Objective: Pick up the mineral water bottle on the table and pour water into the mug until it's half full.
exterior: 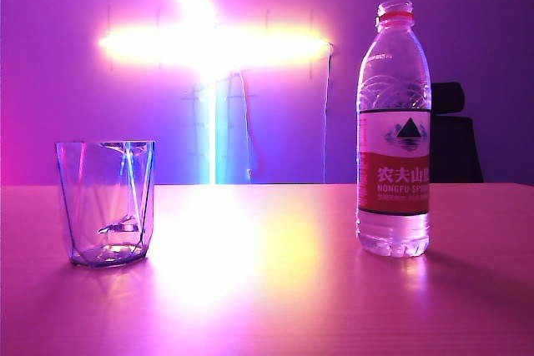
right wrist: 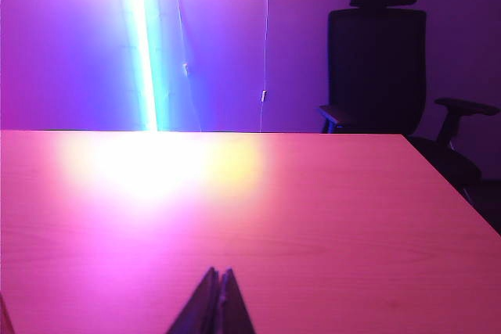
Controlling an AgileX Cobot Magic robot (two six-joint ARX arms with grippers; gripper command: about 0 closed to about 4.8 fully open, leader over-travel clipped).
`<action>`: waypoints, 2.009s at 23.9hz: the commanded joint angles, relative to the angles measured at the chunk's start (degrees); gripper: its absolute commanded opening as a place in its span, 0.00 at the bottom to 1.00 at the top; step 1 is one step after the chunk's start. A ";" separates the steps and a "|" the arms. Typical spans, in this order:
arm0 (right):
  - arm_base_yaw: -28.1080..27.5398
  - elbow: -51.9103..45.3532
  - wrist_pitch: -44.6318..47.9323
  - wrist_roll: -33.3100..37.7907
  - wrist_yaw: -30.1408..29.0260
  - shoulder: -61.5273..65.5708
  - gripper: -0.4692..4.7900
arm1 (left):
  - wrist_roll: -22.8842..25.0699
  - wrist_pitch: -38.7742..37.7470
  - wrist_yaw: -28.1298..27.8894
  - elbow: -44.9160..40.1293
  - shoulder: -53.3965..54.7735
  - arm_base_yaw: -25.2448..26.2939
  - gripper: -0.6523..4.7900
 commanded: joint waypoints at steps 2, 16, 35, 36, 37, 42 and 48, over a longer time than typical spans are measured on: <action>0.09 -0.26 1.01 0.20 0.04 -0.07 0.08 | -0.15 0.35 0.22 0.24 0.09 0.07 0.12; 0.11 -0.24 3.39 14.88 -0.63 -0.07 0.08 | -0.15 0.35 -2.56 0.24 0.09 -15.98 0.12; 1.09 13.86 -10.32 9.25 -29.66 15.23 1.00 | -0.15 0.33 -2.36 0.24 4.35 -45.75 0.12; 2.40 13.77 -8.04 7.87 -29.05 18.18 1.00 | -0.15 0.35 -2.36 0.24 4.37 -45.75 0.12; 3.28 13.75 -6.99 7.04 -28.94 19.74 1.00 | -0.15 0.37 -2.36 0.24 4.35 -45.75 0.12; 16.61 13.73 3.17 0.46 -18.18 36.92 1.00 | -0.15 0.35 -2.36 0.24 4.35 -45.75 0.12; 21.75 13.77 24.48 -0.59 -11.06 58.01 1.00 | -0.15 0.35 -2.36 0.24 4.35 -45.75 0.12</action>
